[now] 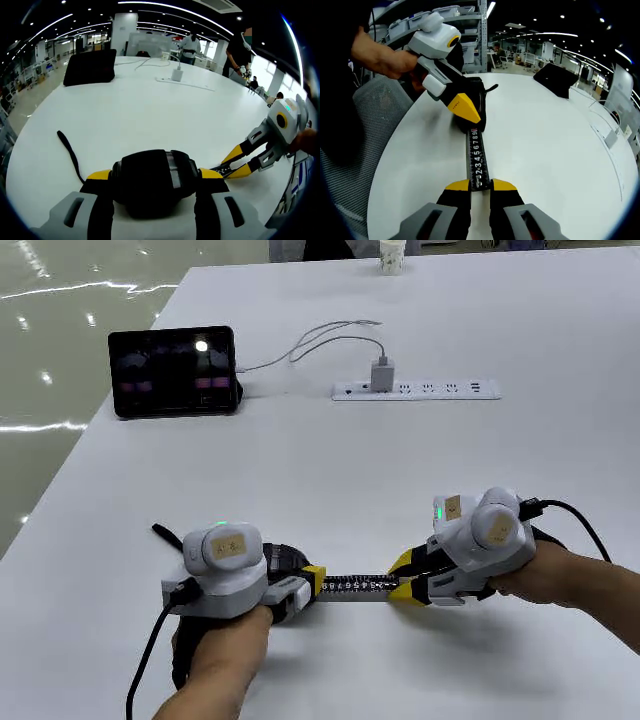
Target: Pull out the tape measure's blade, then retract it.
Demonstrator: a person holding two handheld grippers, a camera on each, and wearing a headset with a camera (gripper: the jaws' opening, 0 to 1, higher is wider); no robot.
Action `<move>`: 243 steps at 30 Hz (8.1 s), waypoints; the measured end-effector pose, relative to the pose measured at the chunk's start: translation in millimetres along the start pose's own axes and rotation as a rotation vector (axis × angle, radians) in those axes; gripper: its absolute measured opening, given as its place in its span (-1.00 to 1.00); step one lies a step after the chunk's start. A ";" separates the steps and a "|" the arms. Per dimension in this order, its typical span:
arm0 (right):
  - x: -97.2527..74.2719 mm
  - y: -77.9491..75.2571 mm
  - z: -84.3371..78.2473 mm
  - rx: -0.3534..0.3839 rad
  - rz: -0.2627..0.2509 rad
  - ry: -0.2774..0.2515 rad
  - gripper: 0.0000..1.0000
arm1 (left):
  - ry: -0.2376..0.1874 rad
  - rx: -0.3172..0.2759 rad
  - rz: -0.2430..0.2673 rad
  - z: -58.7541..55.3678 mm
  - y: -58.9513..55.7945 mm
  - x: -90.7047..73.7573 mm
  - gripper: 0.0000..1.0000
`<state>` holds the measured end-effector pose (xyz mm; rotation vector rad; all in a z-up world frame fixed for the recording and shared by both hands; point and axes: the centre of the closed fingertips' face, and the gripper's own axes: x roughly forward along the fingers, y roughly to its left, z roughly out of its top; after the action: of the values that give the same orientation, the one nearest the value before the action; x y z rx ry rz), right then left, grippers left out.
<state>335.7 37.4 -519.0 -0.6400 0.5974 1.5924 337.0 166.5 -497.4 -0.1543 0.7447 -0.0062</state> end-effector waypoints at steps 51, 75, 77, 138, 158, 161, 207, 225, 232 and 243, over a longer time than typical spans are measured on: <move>36.1 2.6 34.4 -0.024 0.007 -0.042 -0.80 | 0.004 -0.013 -0.010 0.1 1.4 0.6 0.20; 55.9 4.9 54.6 -0.046 0.011 -0.056 -0.80 | 0.005 -0.023 -0.017 -0.2 1.6 -0.1 0.21; 57.1 4.8 55.6 -0.048 0.011 -0.056 -0.80 | 0.005 -0.025 -0.017 -0.1 1.5 -0.2 0.21; 47.1 7.6 54.9 -0.053 -0.042 -0.031 -0.55 | 0.024 -0.008 -0.034 0.0 4.8 -11.4 0.32; 16.0 13.9 45.7 0.032 -0.124 -0.050 -0.29 | 0.002 0.067 -0.085 -3.0 -2.2 -26.7 0.47; 11.0 15.4 42.6 0.041 -0.139 -0.048 -0.26 | 0.000 0.081 -0.094 -4.1 -2.9 -29.4 0.50; -76.9 51.2 5.1 0.325 -0.394 -0.205 0.46 | -0.100 0.313 -0.296 -11.0 -19.2 -76.6 0.86; -99.8 67.6 -4.4 0.427 -0.509 -0.276 0.78 | -0.102 0.331 -0.350 -22.4 -29.1 -93.7 0.98; -103.0 74.6 -4.8 0.452 -0.525 -0.286 0.91 | -0.118 0.333 -0.360 -24.3 -32.0 -103.4 0.98; -110.0 78.8 -4.8 0.468 -0.547 -0.302 0.98 | -0.146 0.354 -0.378 -21.5 -37.0 -110.1 0.98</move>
<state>267.5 -52.3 -443.8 -0.1767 0.4896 0.9612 243.3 133.7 -433.4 0.0441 0.5502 -0.4797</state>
